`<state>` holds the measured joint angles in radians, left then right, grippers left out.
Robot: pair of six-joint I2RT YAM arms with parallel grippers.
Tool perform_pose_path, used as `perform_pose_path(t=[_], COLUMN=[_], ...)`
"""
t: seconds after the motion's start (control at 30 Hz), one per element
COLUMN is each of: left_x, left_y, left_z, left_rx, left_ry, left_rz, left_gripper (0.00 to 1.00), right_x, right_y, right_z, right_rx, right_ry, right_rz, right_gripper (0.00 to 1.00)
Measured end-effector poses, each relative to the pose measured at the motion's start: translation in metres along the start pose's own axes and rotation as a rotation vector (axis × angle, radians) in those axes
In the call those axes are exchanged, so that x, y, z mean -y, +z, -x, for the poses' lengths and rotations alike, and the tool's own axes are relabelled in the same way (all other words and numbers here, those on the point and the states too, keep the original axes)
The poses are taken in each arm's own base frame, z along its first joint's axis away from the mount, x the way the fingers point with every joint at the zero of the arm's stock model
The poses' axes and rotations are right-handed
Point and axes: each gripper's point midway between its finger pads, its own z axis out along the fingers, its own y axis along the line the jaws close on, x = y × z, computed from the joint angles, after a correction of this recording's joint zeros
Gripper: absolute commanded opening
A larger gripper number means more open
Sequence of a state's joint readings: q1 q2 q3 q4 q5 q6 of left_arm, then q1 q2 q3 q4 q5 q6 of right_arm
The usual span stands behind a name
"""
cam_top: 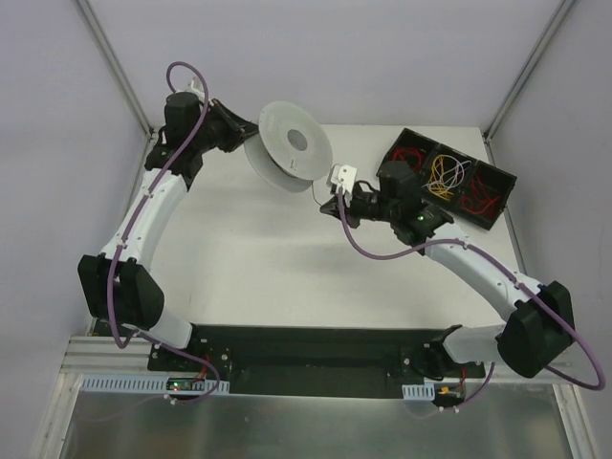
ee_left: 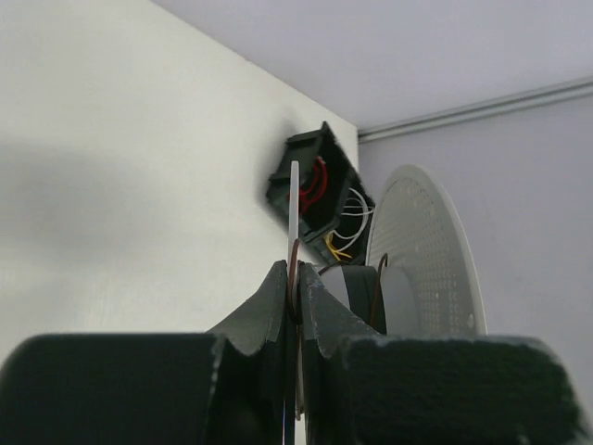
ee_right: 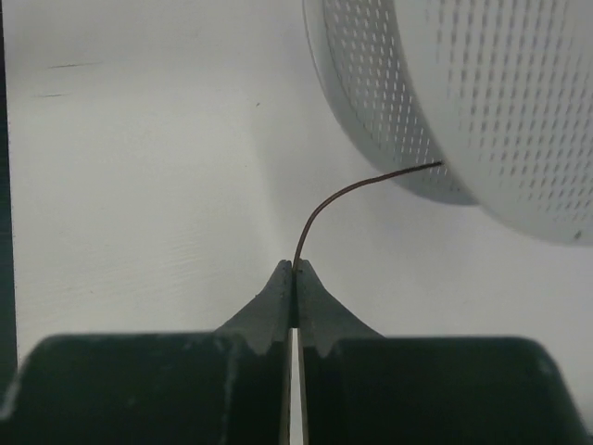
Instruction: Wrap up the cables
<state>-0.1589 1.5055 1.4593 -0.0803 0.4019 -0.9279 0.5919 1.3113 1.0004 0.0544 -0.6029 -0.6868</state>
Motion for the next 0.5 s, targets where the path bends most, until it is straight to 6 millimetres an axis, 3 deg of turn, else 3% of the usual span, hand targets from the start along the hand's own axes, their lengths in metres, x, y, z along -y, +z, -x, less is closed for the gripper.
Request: perform_pose_path(t=[0.1, 0.33, 0.5], left_x=[-0.012, -0.042, -0.055], left_y=[0.005, 0.012, 0.011], left_z=[-0.007, -0.048, -0.056], left_rx=[-0.006, -0.083, -0.106], left_ry=[0.015, 0.102, 0.095], left_rz=[0.085, 0.257, 0.317], left_gripper=[0.00, 0.00, 0.00], right_x=[-0.009, -0.017, -0.021], right_y=[0.001, 0.007, 0.007], right_z=[0.022, 0.083, 0.098], right_rx=[-0.013, -0.010, 0.001], right_ry=[-0.079, -0.251, -0.268], right_rz=[0.051, 0.107, 0.131], right_gripper=[0.00, 0.00, 0.00])
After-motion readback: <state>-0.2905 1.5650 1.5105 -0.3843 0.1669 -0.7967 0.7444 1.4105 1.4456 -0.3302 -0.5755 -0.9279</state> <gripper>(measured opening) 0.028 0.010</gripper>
